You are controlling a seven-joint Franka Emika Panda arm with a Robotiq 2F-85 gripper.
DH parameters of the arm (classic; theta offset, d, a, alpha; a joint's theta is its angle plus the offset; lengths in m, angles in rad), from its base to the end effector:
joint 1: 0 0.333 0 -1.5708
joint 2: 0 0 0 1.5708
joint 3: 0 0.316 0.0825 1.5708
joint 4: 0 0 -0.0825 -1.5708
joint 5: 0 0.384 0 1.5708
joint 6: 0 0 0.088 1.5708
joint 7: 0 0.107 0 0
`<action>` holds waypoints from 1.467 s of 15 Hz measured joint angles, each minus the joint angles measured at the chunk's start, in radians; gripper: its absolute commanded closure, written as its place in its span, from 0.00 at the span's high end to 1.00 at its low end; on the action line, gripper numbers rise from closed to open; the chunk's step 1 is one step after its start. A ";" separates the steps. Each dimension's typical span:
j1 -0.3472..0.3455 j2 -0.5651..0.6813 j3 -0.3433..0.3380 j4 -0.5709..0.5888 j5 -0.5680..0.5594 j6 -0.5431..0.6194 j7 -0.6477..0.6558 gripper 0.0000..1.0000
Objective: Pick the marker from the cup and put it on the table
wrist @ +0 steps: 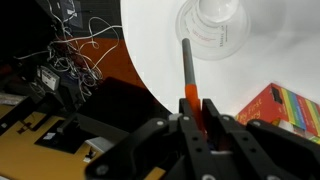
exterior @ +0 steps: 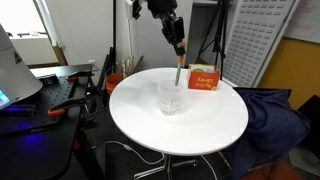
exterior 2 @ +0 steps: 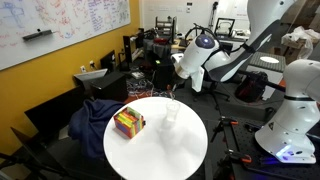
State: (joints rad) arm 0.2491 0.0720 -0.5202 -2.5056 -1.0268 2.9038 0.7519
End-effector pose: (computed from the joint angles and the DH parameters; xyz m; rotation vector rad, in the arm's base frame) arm 0.4697 -0.0785 0.2758 2.7497 -0.0635 0.5209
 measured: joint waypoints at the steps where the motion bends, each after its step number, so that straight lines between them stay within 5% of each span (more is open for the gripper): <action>1: 0.000 -0.009 0.000 -0.002 -0.020 0.000 0.012 0.04; 22: 0.039 -0.069 0.076 0.017 -0.086 -0.010 0.041 0.04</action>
State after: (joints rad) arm 0.2879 0.0029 -0.4445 -2.4891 -1.1132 2.8939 0.7929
